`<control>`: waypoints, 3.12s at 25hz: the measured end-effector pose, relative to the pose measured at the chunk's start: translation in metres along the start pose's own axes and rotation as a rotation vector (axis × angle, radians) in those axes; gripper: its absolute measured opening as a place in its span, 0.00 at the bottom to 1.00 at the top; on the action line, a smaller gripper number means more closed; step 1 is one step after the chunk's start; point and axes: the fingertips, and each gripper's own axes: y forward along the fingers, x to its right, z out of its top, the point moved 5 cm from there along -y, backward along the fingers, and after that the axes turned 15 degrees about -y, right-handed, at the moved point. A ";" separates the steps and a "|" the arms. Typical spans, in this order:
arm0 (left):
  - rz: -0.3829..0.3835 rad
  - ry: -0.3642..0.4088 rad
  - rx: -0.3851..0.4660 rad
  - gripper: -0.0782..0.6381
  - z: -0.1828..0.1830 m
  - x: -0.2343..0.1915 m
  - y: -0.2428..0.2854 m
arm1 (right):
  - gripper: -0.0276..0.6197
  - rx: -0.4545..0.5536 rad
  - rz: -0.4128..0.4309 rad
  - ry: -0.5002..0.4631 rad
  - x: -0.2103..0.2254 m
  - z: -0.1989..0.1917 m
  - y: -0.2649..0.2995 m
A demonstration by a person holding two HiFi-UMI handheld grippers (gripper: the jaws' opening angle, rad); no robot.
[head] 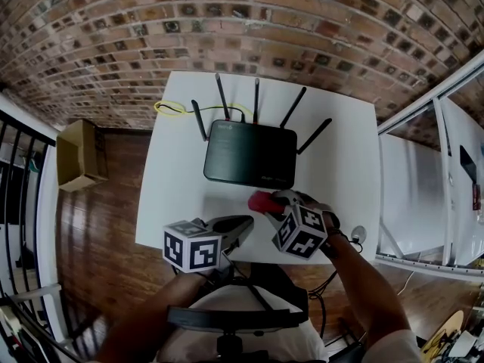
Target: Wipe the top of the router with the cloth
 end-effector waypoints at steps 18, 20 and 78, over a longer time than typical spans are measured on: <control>-0.033 0.000 0.032 0.11 0.003 0.005 -0.029 | 0.24 0.091 -0.142 0.268 0.014 0.004 -0.036; -0.040 -0.003 0.036 0.11 0.003 0.005 -0.035 | 0.24 0.106 -0.161 0.314 0.014 0.004 -0.040; -0.197 0.009 0.289 0.11 -0.027 0.098 -0.114 | 0.23 0.701 -0.390 1.006 -0.052 0.004 -0.200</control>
